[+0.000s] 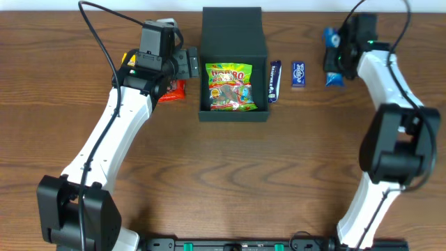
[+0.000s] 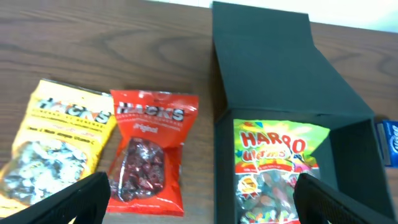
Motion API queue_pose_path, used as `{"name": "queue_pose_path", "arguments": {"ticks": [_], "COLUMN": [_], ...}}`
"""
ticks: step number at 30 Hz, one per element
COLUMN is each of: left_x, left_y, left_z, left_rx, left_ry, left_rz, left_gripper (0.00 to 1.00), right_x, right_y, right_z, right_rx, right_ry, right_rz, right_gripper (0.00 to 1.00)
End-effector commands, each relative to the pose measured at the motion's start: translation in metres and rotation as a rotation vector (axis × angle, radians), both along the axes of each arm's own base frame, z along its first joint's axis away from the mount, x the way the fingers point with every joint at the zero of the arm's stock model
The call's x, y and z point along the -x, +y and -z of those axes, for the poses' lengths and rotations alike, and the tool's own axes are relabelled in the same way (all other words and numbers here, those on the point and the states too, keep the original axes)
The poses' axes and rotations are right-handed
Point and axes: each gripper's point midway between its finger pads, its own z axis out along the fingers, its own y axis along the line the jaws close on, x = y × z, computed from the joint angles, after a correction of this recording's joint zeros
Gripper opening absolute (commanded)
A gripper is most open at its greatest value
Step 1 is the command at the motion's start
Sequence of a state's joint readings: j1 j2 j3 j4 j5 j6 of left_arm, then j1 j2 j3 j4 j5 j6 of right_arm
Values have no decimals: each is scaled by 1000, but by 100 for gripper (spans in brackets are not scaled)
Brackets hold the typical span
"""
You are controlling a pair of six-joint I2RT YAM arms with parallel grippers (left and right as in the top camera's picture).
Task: Pack container
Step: 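Place the Oreo pack into the box beside the Haribo bag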
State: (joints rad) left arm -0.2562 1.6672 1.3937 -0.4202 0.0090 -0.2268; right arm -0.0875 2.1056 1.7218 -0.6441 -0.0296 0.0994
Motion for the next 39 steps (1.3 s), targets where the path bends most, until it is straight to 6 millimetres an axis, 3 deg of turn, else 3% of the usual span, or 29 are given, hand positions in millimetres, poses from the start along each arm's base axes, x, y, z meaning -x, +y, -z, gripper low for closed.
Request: {"name": "queue_pose_path", "arguments": {"ticks": [1, 5, 9, 13, 18, 23, 27, 31, 36, 37, 39], "left_x": [-6, -10, -13, -16, -17, -20, -21, -21, -21, -21, -21], "left_y": [16, 35, 61, 94, 114, 117, 117, 116, 116, 116, 116], "left_z": [-5, -6, -6, -6, -7, -11, -11, -11, -11, -11, -11], "left_rx": [-77, -112, -115, -153, -154, -161, -160, -160, -160, -160, -160], "left_ry": [-31, -38, -35, -32, -33, -53, -56, -56, -57, -57, -57], "left_rz": [-44, -88, -142, -175, -216, -214, -214, -214, -214, -214, -214], "left_gripper": [96, 98, 98, 98, 98, 98, 98, 98, 98, 98, 98], "right_x": [-6, 5, 17, 38, 70, 93, 97, 92, 98, 98, 97], "right_y": [22, 79, 131, 185, 223, 251, 251, 233, 229, 230, 229], "right_z": [-93, -136, -140, -119, -83, -43, -23, -22, -20, -20, -20], "right_rx": [-2, -79, -154, -220, -260, -213, -124, -34, -21, -20, -17], "right_ry": [-190, -266, -247, -144, 30, 160, 188, 161, 188, 188, 186], "right_rz": [-34, -157, -190, -206, -127, -167, -156, -111, -108, -109, -106], "right_gripper": [24, 24, 24, 22, 24, 24, 24, 24, 25, 29, 64]}}
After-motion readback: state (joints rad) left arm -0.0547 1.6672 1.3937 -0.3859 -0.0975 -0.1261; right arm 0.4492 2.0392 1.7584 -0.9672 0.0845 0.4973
